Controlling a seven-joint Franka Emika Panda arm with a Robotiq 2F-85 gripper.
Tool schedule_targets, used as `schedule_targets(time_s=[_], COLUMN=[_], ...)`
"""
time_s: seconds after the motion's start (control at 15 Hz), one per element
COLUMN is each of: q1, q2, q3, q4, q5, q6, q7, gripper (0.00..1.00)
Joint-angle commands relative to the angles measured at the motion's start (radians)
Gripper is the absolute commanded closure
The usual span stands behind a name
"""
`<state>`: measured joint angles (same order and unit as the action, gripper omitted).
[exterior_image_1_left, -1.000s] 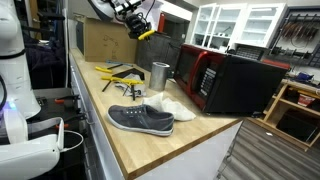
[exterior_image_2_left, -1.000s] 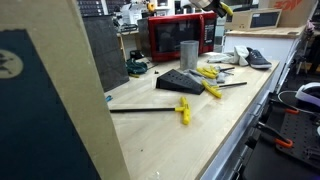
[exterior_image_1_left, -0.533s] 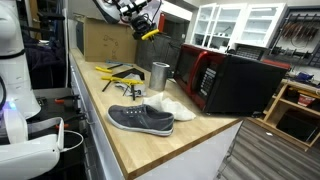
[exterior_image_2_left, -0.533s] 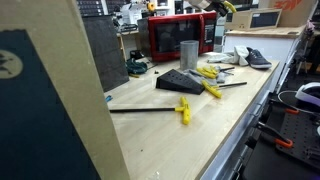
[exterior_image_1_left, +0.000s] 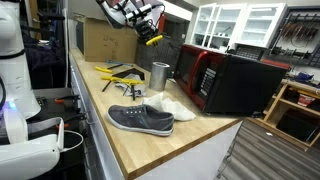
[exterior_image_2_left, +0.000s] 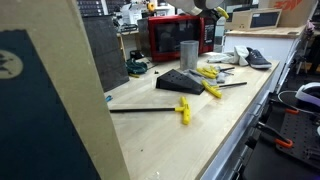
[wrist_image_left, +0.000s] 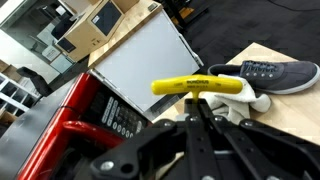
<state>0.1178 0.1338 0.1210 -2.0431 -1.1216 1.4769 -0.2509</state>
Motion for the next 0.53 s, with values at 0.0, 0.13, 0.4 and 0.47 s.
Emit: schedule_targets(time_s=[0.0, 0.13, 0.4, 0.47], q1=[0.012, 0.021, 0.038, 0.04], q2=[0.097, 0.151, 0.25, 0.274], q3=[0.008, 0.01, 0.008, 0.006], q4=[0.111, 0.16, 0.253, 0.276], q5=[-0.016, -0.021, -0.033, -0.037], q6=[-0.029, -0.033, -0.042, -0.043], q7=[0.005, -0.004, -0.018, -0.023], gripper=[0.99, 0.99, 0.99, 0.99])
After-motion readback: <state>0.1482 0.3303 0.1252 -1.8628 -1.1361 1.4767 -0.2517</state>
